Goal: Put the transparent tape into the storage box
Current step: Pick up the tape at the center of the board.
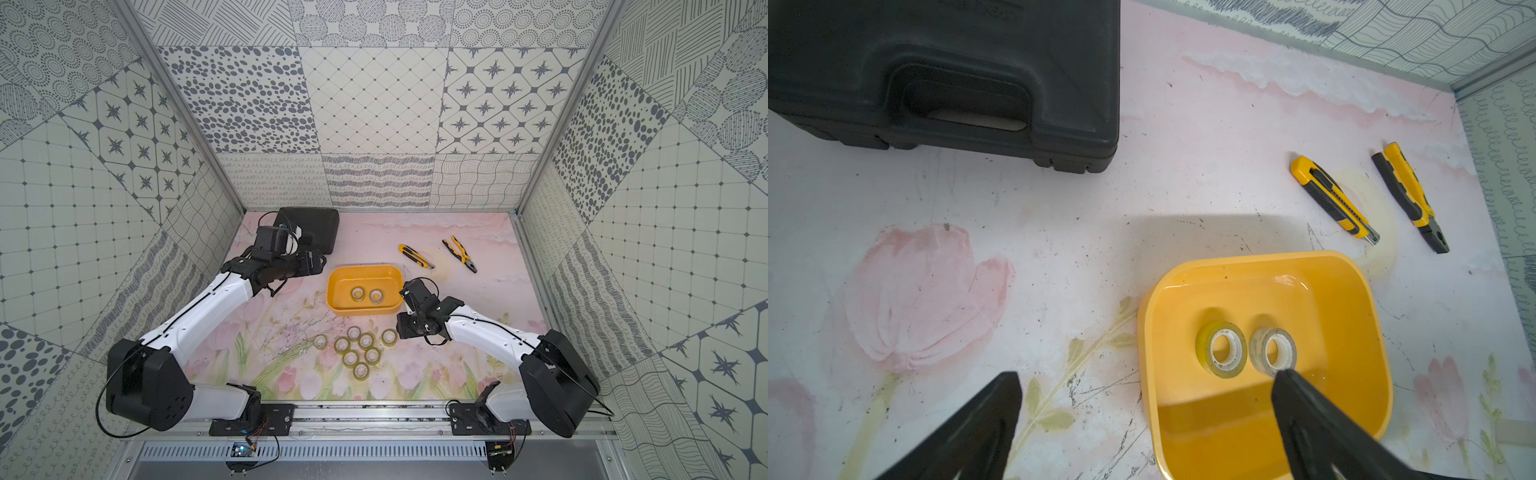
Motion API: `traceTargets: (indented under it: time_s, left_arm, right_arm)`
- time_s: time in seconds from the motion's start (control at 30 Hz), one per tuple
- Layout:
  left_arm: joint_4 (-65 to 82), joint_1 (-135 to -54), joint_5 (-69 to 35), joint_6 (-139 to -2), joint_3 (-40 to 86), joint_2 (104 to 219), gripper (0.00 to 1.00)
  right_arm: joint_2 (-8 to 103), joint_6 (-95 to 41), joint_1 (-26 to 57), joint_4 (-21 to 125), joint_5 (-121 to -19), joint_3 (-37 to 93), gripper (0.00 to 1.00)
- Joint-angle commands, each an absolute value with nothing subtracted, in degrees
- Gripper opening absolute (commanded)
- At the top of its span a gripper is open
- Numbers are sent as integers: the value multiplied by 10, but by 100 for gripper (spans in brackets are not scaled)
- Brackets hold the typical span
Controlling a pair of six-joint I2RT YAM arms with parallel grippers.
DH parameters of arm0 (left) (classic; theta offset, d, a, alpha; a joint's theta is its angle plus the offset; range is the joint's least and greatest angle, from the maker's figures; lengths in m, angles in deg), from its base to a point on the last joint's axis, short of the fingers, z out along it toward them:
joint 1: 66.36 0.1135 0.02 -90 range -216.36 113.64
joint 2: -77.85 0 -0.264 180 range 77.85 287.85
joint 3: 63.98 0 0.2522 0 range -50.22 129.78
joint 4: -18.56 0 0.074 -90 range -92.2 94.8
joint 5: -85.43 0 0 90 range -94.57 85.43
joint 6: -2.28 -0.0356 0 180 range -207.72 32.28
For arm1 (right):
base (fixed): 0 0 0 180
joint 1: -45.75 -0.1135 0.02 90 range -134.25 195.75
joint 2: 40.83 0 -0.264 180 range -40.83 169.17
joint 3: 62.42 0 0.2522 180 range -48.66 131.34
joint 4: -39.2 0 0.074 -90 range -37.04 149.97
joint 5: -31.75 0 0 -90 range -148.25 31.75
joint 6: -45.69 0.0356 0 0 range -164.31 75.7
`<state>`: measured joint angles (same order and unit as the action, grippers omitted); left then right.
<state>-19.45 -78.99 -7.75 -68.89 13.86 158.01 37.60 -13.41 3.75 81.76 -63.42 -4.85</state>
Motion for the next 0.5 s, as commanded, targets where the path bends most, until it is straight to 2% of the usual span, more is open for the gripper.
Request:
traceTargets:
  time_s: [0.0,0.47]
  left_arm:
    - [-203,-790,-65,-701,148,1584,99]
    - [-197,-790,-51,-704,140,1567,99]
  right_arm:
    - [388,-104,32,760,-660,-58,47]
    - [448,-89,-5,781,-612,-41,47]
